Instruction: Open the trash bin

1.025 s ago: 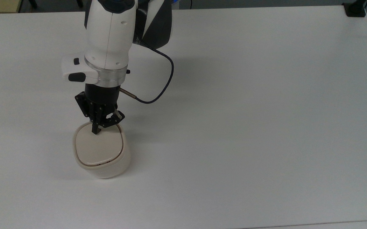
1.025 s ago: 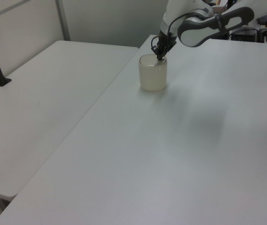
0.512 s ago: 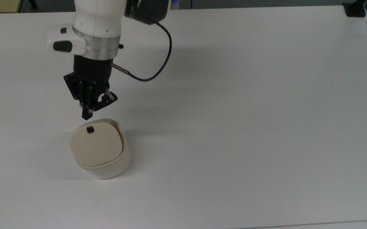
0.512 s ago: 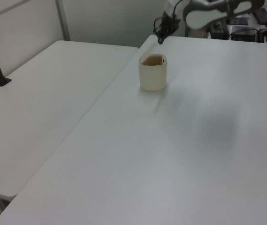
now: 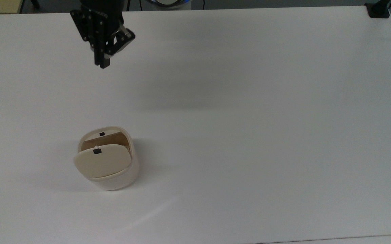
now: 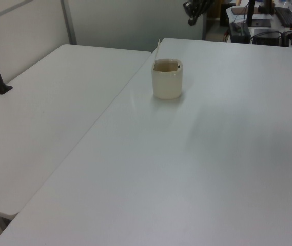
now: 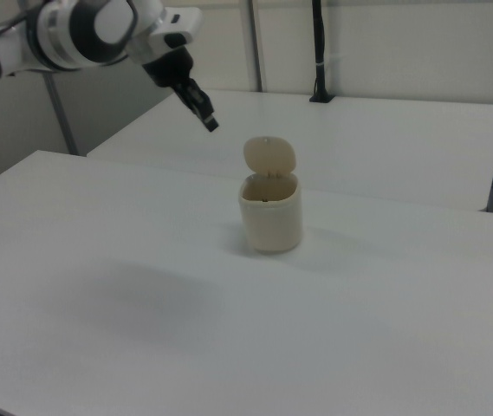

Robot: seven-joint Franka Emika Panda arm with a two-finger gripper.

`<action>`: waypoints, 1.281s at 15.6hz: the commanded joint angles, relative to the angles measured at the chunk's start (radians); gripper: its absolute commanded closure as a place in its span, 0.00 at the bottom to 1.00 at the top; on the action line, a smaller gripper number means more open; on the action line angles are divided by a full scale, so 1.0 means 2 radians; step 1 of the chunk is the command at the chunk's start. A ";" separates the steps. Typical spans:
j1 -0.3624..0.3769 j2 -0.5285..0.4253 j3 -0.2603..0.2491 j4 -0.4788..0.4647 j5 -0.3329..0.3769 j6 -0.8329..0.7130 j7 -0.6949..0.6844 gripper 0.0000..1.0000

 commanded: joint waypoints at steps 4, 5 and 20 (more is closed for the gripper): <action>-0.005 -0.068 0.041 -0.025 0.048 -0.132 -0.068 0.66; -0.011 -0.076 0.046 -0.025 0.060 -0.152 -0.095 0.53; -0.100 -0.095 0.140 -0.058 0.065 -0.175 -0.235 0.00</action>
